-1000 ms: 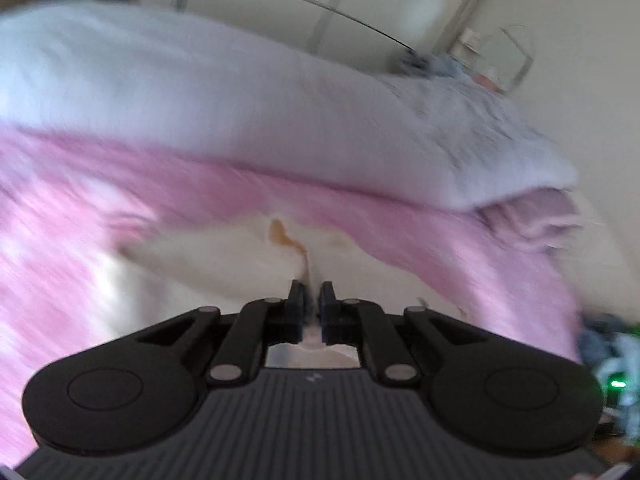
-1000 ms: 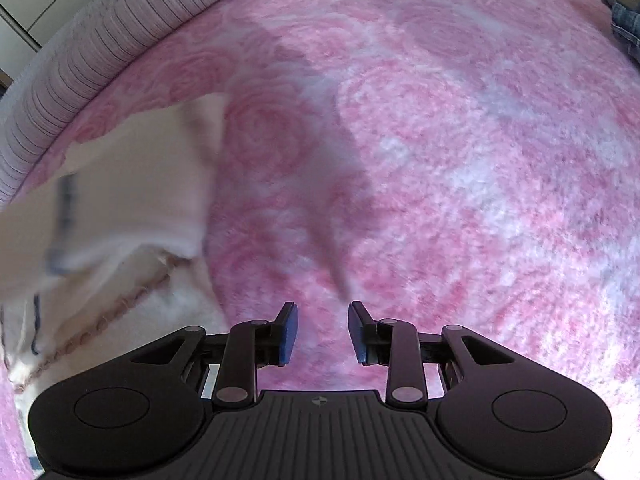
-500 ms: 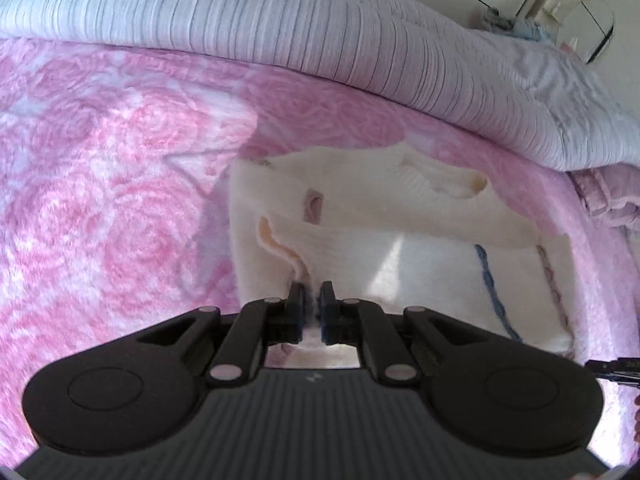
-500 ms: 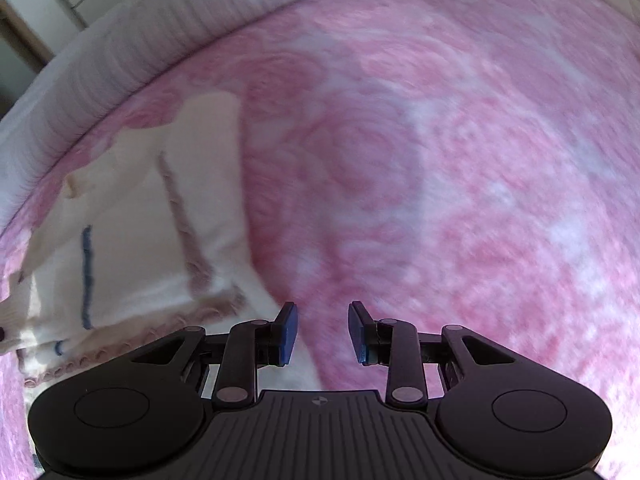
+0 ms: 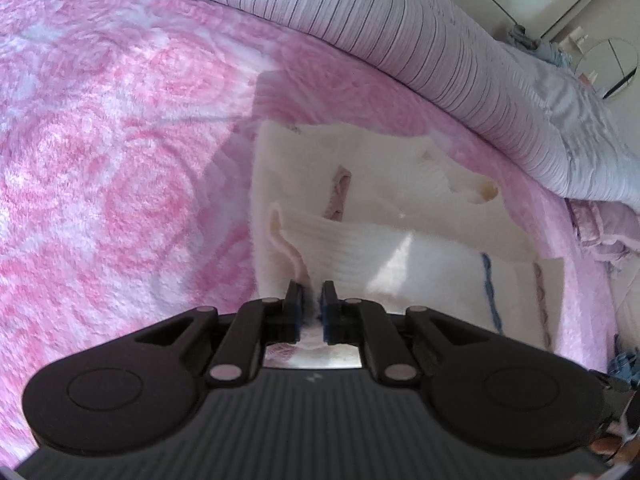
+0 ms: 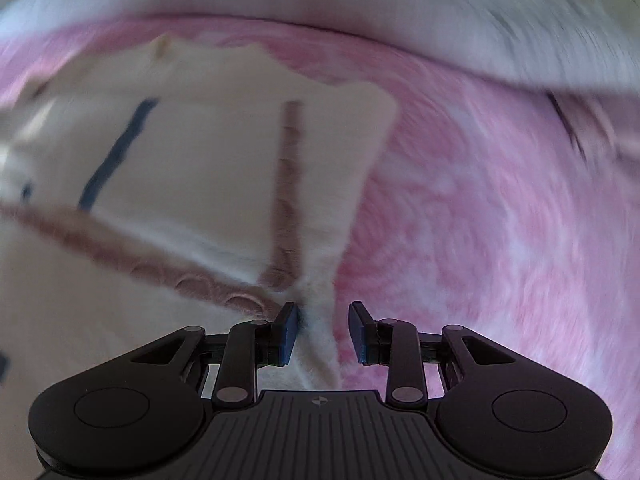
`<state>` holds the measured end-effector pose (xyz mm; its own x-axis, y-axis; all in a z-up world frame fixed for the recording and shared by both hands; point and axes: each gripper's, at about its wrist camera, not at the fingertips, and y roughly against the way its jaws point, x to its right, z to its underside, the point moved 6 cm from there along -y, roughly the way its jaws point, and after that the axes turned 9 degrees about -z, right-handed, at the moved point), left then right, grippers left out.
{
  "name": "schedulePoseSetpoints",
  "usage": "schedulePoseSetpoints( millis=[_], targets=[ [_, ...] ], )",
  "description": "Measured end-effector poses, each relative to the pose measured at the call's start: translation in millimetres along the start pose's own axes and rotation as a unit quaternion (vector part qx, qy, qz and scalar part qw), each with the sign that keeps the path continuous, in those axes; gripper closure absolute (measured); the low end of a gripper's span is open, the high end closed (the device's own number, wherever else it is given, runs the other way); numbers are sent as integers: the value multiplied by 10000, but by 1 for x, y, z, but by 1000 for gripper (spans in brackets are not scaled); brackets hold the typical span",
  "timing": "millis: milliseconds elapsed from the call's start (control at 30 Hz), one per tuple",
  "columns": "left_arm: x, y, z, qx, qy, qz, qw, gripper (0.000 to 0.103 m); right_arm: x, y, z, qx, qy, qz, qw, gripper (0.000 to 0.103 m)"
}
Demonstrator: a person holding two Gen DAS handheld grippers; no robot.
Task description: Fold clothes
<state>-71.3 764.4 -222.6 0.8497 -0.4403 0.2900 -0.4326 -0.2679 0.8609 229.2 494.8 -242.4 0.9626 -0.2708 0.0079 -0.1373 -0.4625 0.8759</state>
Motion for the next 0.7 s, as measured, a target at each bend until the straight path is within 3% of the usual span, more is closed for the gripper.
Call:
schedulePoseSetpoints(
  millis=[133,267,300,333,400,633,700],
  targets=[
    [2,5,-1,47,29,44,10000,97,9,1,-1,92,-79,-63,9999,63],
    [1,0,1,-50,5,-10,10000,97,19,1,-1,184,-159,-126,9996,63],
    [1,-1,1,-62,-4,-3,10000,97,21,1,-2,207,-179,-142,9995,66],
    [3,3,0,-23,-20,60,10000,97,24,1,-2,230,-199,-158,9994,80],
    [11,11,-2,78,-166,252,9995,97,28,2,-2,276,-238,-190,9992,81],
    [20,-13,11,-78,-866,-357,9956,95,42,9,-9,324,-431,-380,9978,79],
    [24,-8,9,127,-1050,-458,9933,95,46,13,-12,315,-497,-450,9973,75]
  ],
)
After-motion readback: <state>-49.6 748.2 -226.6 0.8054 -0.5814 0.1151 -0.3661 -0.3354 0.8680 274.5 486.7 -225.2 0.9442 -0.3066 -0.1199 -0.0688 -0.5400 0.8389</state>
